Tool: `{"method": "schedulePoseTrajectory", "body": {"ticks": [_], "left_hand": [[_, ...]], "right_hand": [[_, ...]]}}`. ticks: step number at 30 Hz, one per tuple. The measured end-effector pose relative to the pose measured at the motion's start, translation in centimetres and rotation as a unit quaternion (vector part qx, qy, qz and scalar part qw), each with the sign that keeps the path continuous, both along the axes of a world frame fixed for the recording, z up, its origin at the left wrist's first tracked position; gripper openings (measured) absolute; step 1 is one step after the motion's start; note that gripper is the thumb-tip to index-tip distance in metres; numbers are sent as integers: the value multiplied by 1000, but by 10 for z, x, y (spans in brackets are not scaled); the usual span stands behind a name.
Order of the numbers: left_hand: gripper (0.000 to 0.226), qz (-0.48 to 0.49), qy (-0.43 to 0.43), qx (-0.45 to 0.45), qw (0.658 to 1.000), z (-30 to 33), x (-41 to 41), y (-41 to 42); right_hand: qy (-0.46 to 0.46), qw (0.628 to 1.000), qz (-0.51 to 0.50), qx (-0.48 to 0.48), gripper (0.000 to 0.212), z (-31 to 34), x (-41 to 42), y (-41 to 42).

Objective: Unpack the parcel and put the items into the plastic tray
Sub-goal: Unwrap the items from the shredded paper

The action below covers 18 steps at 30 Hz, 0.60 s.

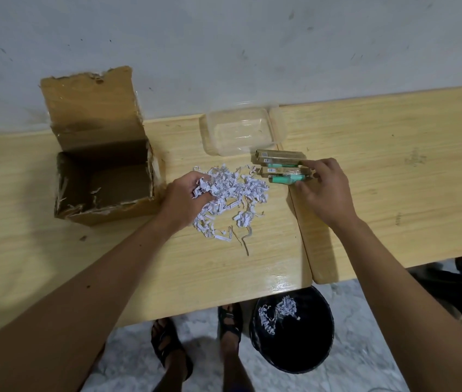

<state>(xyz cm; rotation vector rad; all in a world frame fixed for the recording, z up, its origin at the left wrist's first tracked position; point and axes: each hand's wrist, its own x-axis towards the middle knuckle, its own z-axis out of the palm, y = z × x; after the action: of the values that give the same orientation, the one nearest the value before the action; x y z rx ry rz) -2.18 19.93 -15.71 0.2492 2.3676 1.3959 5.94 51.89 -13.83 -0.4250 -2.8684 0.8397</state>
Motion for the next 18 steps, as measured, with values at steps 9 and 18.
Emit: {"method": "schedulePoseTrajectory", "body": {"ticks": [9,18], "left_hand": [[45,13,124,-1,992,7,7,0],[96,-105,65,-63,990,12,10,-9]], "right_hand": [[41,982,127,-134,83,24,11,-58],[-114,959,228,-126,135,-5,-4,-81]]}}
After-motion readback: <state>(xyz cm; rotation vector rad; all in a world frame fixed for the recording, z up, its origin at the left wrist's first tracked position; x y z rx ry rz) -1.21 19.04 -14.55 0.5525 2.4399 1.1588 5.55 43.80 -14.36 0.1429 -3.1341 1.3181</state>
